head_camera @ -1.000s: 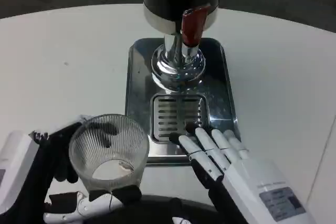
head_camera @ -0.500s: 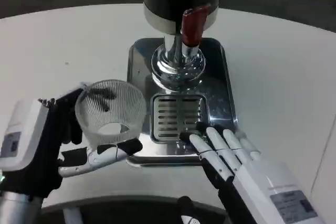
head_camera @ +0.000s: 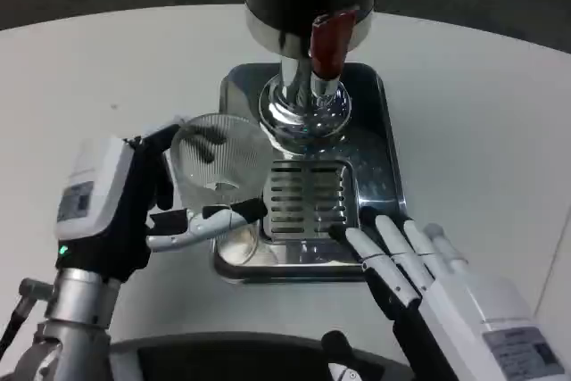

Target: Grasp the cup under the faucet to collect the drink, then remove the cup.

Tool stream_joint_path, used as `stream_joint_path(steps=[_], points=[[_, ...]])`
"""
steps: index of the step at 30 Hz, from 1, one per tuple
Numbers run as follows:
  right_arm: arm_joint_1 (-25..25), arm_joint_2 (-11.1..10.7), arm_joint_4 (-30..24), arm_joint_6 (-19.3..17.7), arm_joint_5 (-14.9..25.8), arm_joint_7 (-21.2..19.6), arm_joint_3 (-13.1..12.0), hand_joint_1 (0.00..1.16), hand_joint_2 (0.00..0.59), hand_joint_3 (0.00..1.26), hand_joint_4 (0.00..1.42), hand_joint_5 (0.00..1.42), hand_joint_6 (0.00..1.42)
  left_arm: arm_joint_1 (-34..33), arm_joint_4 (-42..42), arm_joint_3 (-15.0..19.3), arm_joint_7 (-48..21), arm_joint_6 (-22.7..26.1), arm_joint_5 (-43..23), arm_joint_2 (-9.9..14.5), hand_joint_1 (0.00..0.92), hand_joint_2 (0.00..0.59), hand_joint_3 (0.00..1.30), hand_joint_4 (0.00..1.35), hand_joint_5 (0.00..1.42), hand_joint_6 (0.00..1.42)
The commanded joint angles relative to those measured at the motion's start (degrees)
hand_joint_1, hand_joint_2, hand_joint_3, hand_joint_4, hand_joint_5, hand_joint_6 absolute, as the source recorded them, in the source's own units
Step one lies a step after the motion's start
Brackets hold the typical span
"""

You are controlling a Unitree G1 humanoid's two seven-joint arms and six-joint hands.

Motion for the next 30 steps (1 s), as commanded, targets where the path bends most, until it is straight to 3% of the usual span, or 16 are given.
stream_joint_path(steps=[1, 8, 18, 24, 30], points=[[1.40, 0.70, -1.36, 0.09, -0.28, 0.14, -0.50, 0.40, 0.487, 0.10, 0.00, 0.00, 0.00, -6.37, 6.19, -3.77, 5.44, -0.85, 1.87, -0.59, 0.405, 0.081, 0.93, 1.04, 1.19, 1.28], [2.20, 1.00, -1.69, 0.06, 0.02, 0.80, -0.81, 0.39, 0.483, 0.11, 0.00, 0.00, 0.02, -15.26, 17.71, -10.31, 10.80, -1.23, 4.17, -1.77, 0.403, 0.081, 0.93, 1.04, 1.19, 1.28], [2.87, 1.91, -2.58, -0.11, -0.43, 0.99, -0.86, 0.39, 0.482, 0.11, 0.01, 0.00, 0.05, -22.77, 28.34, -14.51, 15.75, -1.16, 4.06, -4.22, 0.408, 0.087, 0.94, 1.05, 1.21, 1.29], [4.06, 2.24, -3.22, -0.21, -0.59, 0.62, -1.37, 0.39, 0.482, 0.11, 0.01, 0.00, 0.06, -23.25, 30.58, -16.50, 14.74, -2.36, 3.08, -5.45, 0.406, 0.082, 0.94, 1.05, 1.20, 1.28], [5.12, 2.37, -3.29, -0.51, -0.32, 0.23, -1.49, 0.39, 0.482, 0.11, 0.02, 0.01, 0.06, -23.18, 31.40, -18.22, 13.18, -2.45, 2.98, -4.80, 0.376, 0.065, 0.90, 0.98, 1.13, 1.21]])
